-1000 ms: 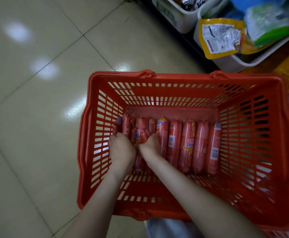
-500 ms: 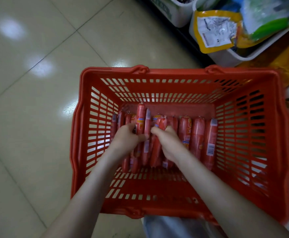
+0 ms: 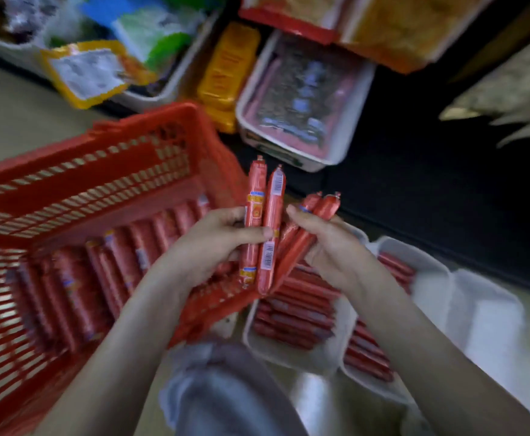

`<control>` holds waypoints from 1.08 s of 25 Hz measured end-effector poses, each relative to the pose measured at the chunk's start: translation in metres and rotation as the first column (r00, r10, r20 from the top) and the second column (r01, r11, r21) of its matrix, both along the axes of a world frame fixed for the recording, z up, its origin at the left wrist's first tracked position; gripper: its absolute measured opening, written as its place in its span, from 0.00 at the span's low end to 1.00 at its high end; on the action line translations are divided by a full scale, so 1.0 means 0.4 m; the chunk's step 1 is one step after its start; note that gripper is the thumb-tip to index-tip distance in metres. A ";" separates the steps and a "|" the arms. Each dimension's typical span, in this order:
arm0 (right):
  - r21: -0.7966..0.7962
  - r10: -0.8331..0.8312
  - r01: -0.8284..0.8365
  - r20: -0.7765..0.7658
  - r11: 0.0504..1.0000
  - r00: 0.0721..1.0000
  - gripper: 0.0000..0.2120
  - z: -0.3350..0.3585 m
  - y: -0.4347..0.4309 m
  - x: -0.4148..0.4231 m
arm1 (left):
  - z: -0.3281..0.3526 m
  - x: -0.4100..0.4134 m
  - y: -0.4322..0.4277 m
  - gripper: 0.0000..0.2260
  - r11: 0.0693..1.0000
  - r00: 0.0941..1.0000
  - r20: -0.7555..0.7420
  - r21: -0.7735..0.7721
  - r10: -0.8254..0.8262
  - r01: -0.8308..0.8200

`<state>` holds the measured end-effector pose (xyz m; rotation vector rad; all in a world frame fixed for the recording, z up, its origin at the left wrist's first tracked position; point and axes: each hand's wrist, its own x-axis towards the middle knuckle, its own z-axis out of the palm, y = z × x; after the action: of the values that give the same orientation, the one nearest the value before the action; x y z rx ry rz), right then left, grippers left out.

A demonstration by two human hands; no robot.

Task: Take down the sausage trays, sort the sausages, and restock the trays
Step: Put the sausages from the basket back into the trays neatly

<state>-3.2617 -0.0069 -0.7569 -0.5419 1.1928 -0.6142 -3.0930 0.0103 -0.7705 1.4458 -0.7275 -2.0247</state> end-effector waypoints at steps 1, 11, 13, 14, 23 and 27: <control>-0.011 -0.099 0.099 0.018 0.995 0.995 0.08 0.017 0.018 -0.064 | 0.013 -0.056 -0.002 0.13 0.998 0.999 -0.005 -0.022 -0.053 0.052; -0.183 -0.239 0.154 -0.756 0.971 0.609 0.09 -0.180 0.242 -0.538 | -0.062 -0.471 0.029 0.08 0.940 0.933 0.131 0.117 -0.335 0.321; -0.167 -0.126 -0.027 -0.831 0.986 0.541 0.11 -0.251 0.258 -0.560 | -0.111 -0.513 0.040 0.08 0.933 0.919 0.181 0.159 -0.350 0.324; -0.156 -0.077 -0.132 -0.880 0.979 0.468 0.13 -0.282 0.261 -0.567 | -0.132 -0.526 0.044 0.08 0.929 0.910 0.210 0.179 -0.358 0.324; 0.234 0.412 -0.631 -0.899 0.740 0.149 0.40 -0.521 0.253 -0.685 | -0.249 -0.572 0.044 0.09 0.924 0.874 0.314 0.218 -0.370 0.313; 0.172 0.395 -0.707 -0.904 0.686 0.164 0.35 -0.519 0.316 -0.687 | -0.271 -0.594 0.075 0.07 0.916 0.857 0.325 0.180 -0.400 0.359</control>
<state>-3.5363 0.1195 -0.9646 -1.6825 1.7568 0.3057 -3.3307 0.0401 -0.8788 1.8896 -1.1453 -2.1386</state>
